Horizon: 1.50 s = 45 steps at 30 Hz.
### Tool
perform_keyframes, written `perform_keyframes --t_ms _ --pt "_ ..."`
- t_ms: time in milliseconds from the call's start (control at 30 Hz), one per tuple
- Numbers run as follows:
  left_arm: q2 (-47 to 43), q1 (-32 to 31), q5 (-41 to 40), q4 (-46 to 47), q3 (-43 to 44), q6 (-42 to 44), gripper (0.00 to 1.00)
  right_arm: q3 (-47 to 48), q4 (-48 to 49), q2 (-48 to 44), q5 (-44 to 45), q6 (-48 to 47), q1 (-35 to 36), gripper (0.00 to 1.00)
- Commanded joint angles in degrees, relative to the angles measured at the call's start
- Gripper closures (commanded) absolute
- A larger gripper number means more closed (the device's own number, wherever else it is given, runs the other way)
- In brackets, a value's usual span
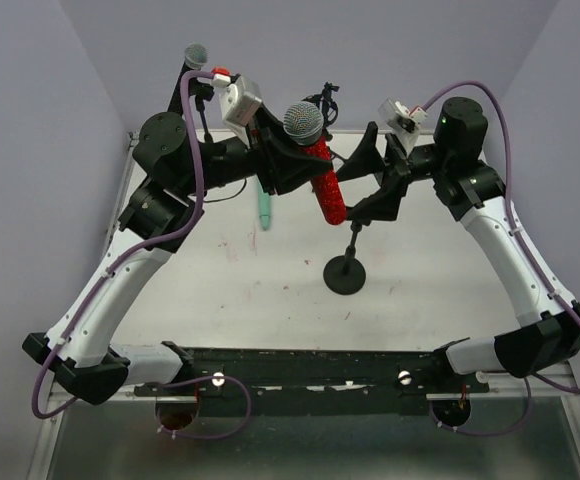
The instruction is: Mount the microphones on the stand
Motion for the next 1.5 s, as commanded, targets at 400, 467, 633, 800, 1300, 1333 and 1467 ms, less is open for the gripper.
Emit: perform_keyframes --t_ms 400,467,633,800,1300,1333,1467 --pt "3.05 -4.15 -4.83 0.97 4.22 3.19 1.00 -8.42 29.86 -0.01 1.15 29.60 4.33 0.37" --pt "2.96 -4.24 -4.74 1.50 3.96 2.92 1.00 -9.65 35.39 0.08 1.24 34.35 4.33 0.58" --pt "0.77 -4.24 -4.39 7.54 -1.03 -0.67 0.86 -12.64 50.84 0.08 1.50 46.47 4.33 0.83" --pt "-4.15 -4.24 -5.35 20.71 -13.41 -8.23 0.29 -16.07 70.10 0.69 3.26 61.51 4.24 0.86" --pt "-6.89 -9.69 -18.18 46.40 -33.92 -13.60 0.23 -17.30 76.73 2.19 5.54 66.80 4.24 0.88" --pt "-6.80 -9.95 -18.97 47.72 -34.36 -13.51 0.23 -17.39 76.46 2.10 5.54 66.54 4.33 0.88" --pt "-6.10 -10.74 -21.61 52.20 -35.33 -13.95 0.27 -17.57 76.37 2.01 5.46 66.36 4.24 0.88"
